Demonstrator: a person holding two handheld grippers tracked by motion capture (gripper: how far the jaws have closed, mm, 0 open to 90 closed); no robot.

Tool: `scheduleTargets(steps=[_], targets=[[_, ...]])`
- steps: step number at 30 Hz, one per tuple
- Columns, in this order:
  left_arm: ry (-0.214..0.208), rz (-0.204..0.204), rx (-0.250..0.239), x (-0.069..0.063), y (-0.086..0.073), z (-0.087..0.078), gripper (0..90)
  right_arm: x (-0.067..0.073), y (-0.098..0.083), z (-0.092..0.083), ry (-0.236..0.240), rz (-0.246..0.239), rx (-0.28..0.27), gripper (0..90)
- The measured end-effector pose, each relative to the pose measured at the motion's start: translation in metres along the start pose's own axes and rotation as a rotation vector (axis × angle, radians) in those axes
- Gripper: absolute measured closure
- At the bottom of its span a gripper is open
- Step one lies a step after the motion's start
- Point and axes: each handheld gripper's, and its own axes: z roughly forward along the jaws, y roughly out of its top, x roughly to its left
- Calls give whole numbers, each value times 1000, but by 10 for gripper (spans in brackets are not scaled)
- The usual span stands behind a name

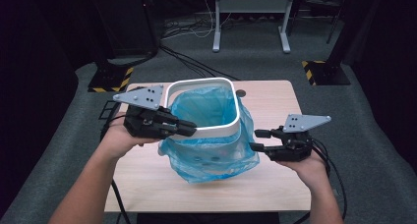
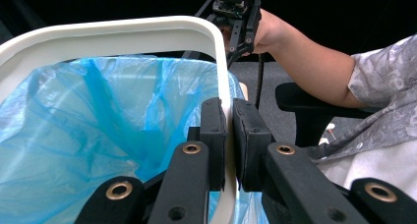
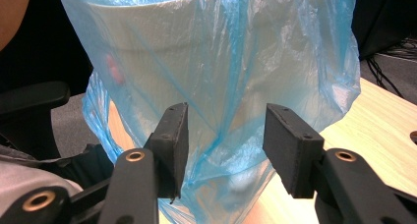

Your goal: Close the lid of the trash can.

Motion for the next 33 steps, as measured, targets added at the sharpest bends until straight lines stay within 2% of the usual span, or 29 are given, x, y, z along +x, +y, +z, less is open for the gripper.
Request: scheduleTargets(steps=[3,13,16,20,24,26,33], targets=[[-27,8,3,-1,-2,3,839,0,0,0,-1,-2,3,513],[-77,14,12,3,-6,4,842,-1,2,-1,-10,-2,0,513],[-93,-1,8,5,-9,3,842,0,6,-1,-11,-8,-5,513],[-91,1,8,5,-8,4,842,0,13,-2,-10,-21,-21,513],[-64,25,27,1,-4,4,842,-1,22,-3,-17,-37,-29,515],[-45,33,16,0,1,3,841,-2,27,-4,-24,-42,-28,515],[-48,39,42,-3,2,5,841,-4,32,-8,-34,-47,-42,516]])
